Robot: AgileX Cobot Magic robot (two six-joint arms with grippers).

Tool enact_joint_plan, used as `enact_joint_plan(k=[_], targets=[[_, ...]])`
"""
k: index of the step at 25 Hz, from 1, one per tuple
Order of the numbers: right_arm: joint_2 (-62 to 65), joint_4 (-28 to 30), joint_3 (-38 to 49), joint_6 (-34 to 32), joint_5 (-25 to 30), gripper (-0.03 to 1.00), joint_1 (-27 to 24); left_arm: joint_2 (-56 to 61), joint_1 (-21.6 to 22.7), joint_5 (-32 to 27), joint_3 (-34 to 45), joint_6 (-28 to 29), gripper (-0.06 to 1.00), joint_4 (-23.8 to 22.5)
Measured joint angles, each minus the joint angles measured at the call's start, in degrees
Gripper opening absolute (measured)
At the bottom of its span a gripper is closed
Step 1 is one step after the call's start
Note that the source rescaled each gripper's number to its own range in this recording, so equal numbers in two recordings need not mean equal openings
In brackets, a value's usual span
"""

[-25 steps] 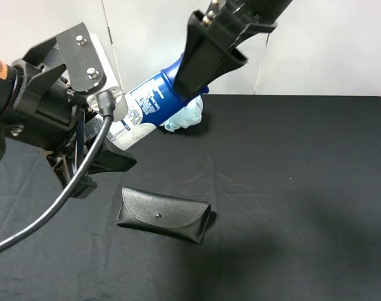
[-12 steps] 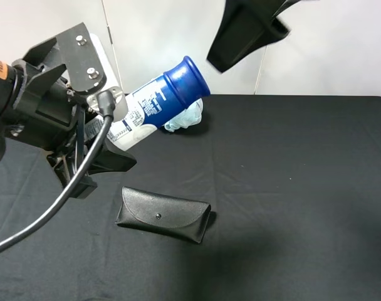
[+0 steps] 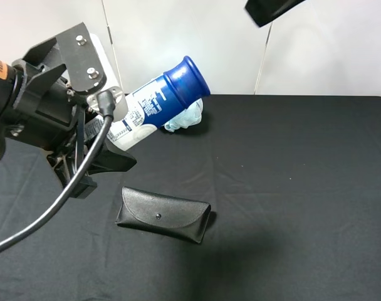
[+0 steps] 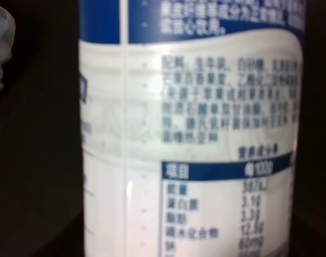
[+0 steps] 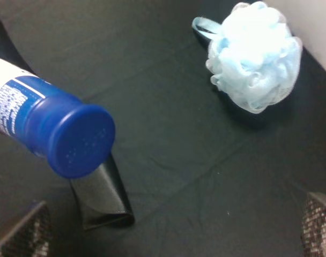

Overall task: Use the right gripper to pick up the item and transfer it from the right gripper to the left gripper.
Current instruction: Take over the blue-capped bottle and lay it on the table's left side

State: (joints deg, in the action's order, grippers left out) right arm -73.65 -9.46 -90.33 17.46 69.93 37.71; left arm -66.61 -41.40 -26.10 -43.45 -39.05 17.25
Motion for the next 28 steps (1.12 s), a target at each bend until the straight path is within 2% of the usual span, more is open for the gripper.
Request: enact_joint_plan(k=[5, 9, 19, 28], targets=[[4.7, 3.8, 4.2, -3.5, -0.1, 0.99, 0.0, 0.0, 0.0, 0.0, 0.0, 0.0, 0.05, 0.0], [10.4, 6.4, 11.3, -6.2, -0.2, 0.99, 0.0, 0.0, 0.0, 0.0, 0.0, 0.0, 0.05, 0.0], [26.4, 7.0, 30.6, -7.9, -0.2, 0.99, 0.0, 0.0, 0.0, 0.0, 0.0, 0.0, 0.05, 0.0], [42.7, 7.4, 44.1, -11.5, -0.2, 0.99, 0.0, 0.0, 0.0, 0.0, 0.0, 0.0, 0.05, 0.0]])
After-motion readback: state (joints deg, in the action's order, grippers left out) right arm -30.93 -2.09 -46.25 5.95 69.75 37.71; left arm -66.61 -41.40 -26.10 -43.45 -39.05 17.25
